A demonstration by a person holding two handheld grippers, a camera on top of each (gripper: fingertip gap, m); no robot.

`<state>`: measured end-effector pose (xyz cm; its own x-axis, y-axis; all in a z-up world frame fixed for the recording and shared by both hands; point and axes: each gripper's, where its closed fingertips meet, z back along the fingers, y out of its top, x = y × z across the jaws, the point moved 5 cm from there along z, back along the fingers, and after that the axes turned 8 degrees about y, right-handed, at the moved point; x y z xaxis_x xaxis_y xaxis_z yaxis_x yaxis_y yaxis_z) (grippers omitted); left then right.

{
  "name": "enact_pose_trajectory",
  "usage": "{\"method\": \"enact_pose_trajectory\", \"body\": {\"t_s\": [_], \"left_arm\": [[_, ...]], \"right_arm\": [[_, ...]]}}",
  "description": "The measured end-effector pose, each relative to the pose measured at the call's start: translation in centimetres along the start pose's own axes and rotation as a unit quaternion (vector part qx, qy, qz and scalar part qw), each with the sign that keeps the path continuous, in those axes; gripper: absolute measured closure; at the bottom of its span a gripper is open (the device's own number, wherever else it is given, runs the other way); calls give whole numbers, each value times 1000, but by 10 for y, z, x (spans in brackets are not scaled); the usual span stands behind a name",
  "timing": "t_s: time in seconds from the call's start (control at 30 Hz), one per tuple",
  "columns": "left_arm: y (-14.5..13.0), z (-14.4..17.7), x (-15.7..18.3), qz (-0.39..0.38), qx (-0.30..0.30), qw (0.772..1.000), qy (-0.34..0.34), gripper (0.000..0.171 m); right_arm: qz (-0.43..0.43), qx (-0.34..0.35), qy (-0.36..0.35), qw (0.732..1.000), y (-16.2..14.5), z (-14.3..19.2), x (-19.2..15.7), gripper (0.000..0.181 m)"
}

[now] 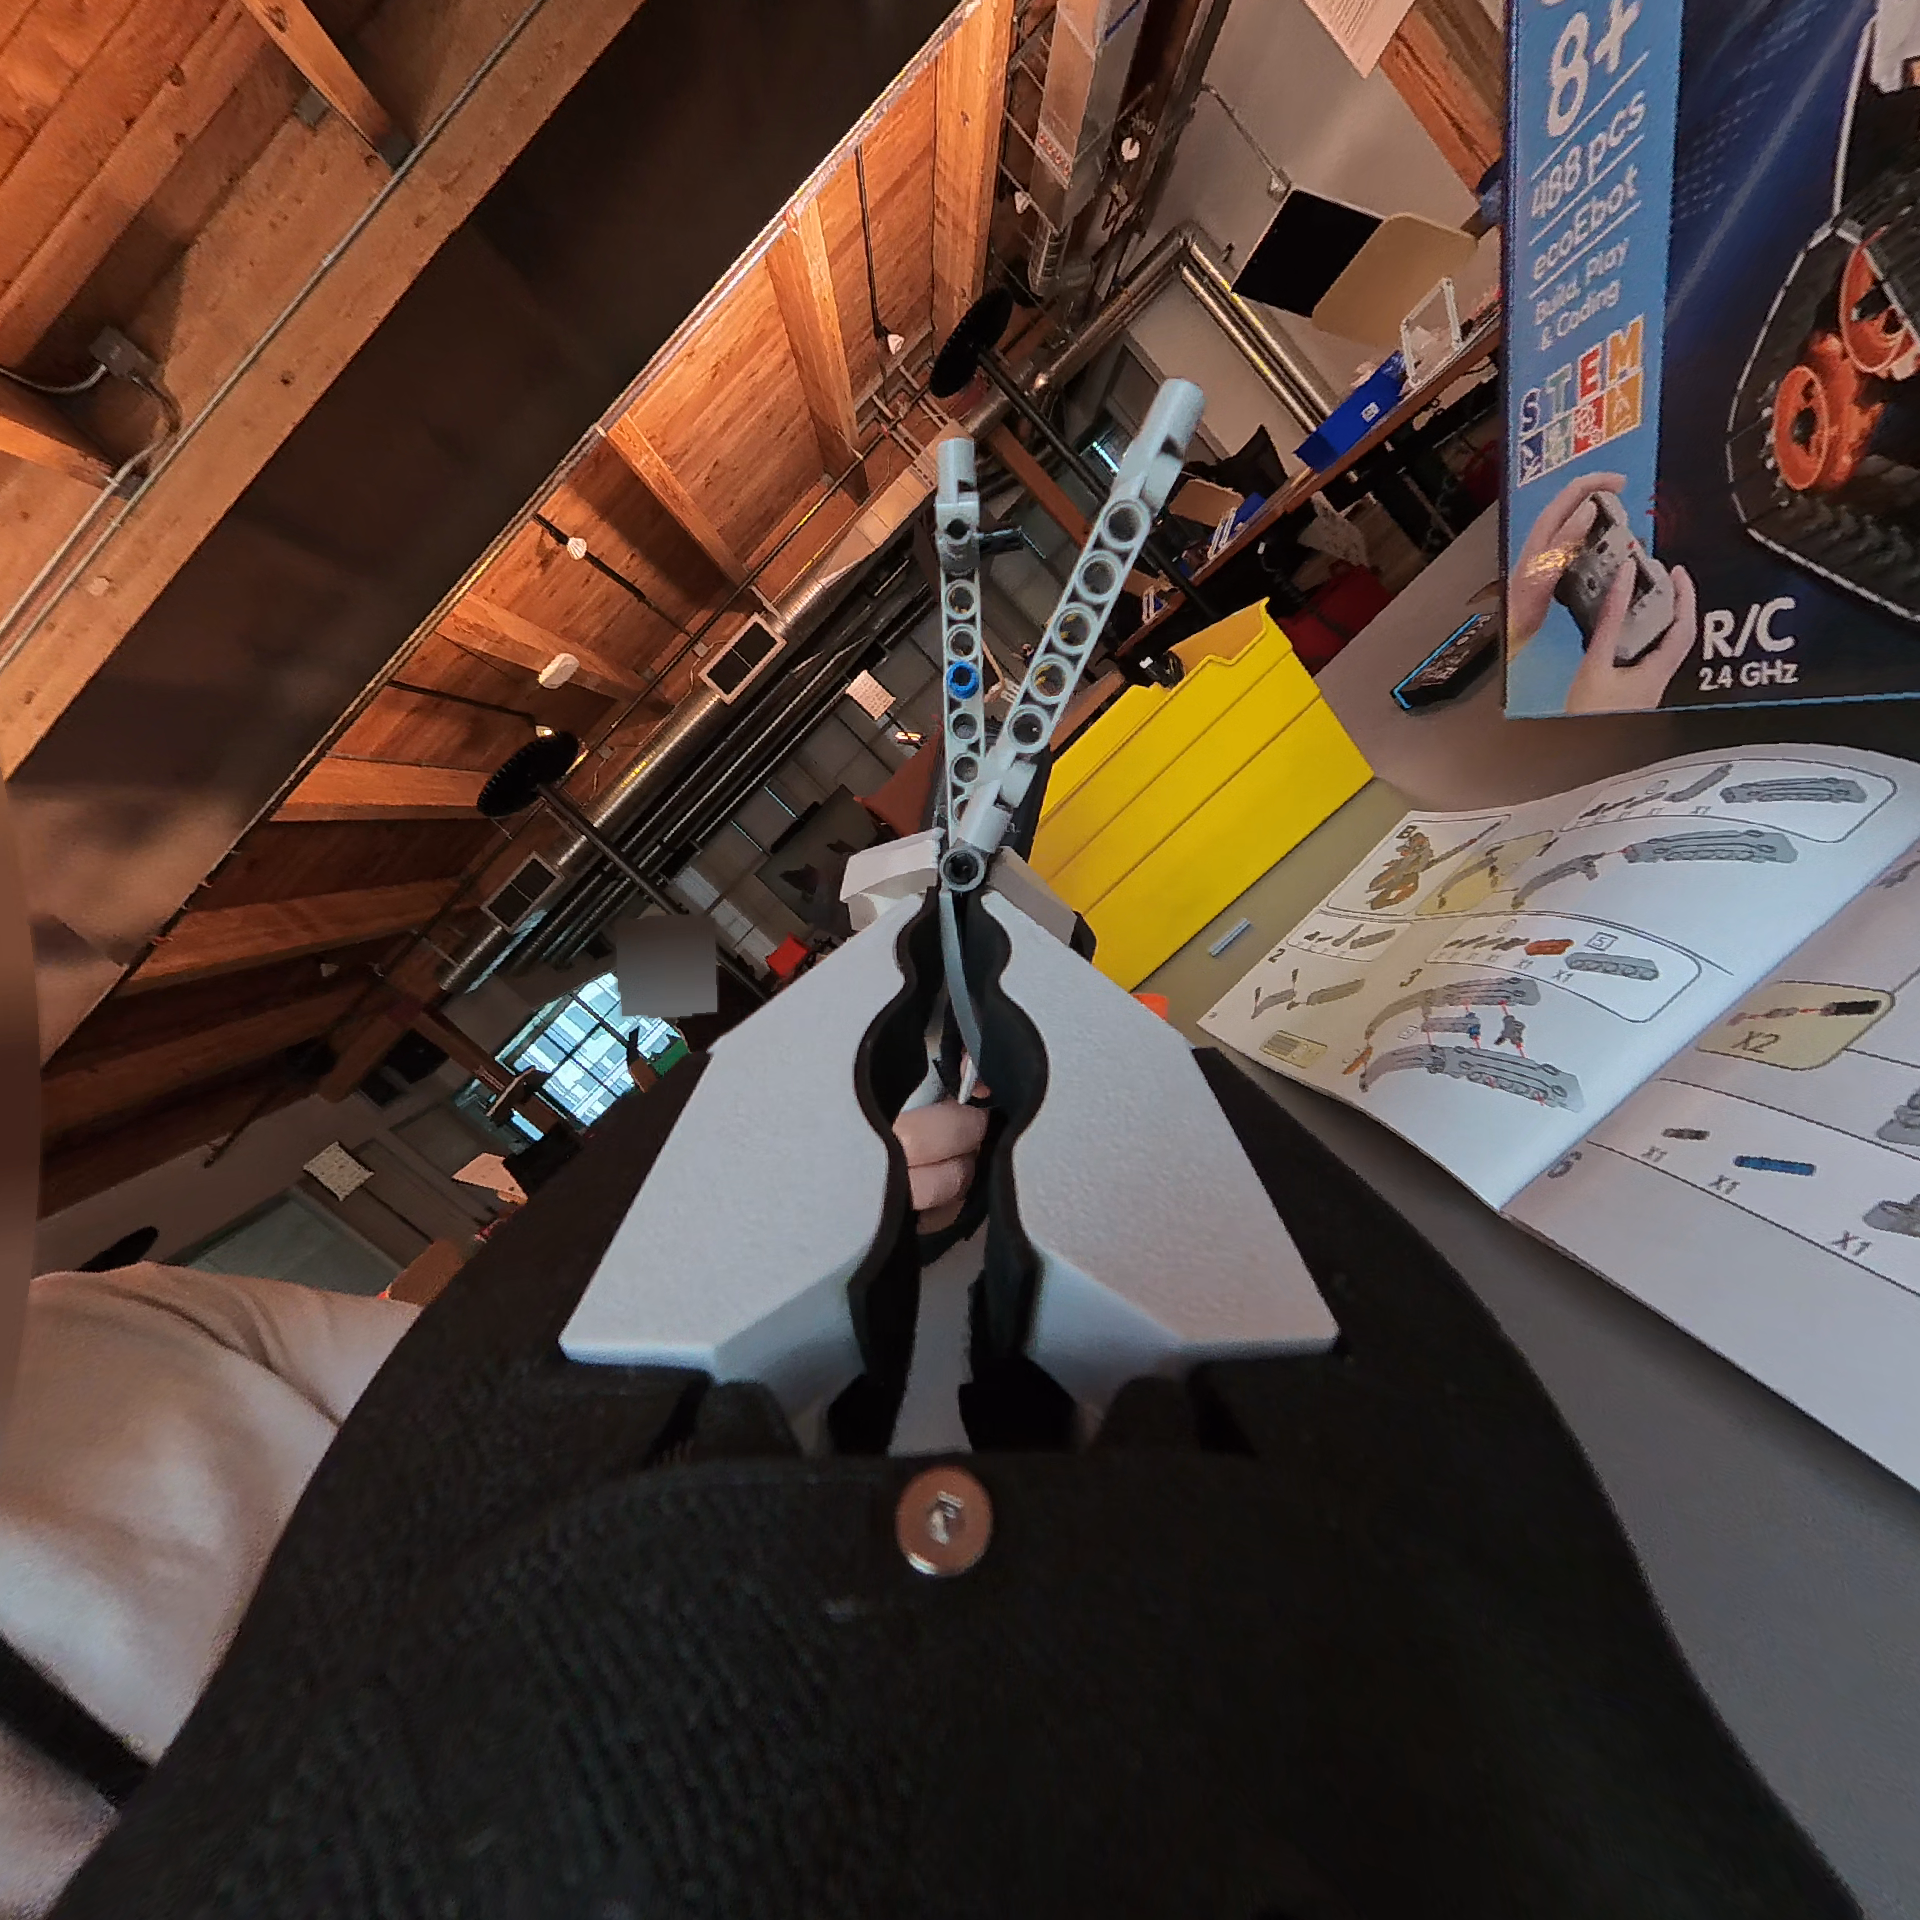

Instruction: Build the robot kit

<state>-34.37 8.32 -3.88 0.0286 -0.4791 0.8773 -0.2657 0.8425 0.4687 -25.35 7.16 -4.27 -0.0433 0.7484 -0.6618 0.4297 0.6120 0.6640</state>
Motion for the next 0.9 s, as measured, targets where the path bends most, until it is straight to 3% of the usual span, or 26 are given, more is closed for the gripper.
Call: {"method": "enact_pose_trajectory", "body": {"t_s": [0.2,0.5,0.63,0.9], "left_arm": [[-1,0,-1,-38,-13,999,26,167],[0,0,1,-20,-12,1000,8,167],[4,4,1,-14,-12,1000,1,167],[-13,-8,4,-60,-86,994,10,167]], "right_arm": [[-61,10,22,998,-3,1,5,180],[-42,0,25,999,-1,1,2,180],[-30,13,8,999,10,9,2,155],[-119,35,27,992,18,20,11,153]]}}
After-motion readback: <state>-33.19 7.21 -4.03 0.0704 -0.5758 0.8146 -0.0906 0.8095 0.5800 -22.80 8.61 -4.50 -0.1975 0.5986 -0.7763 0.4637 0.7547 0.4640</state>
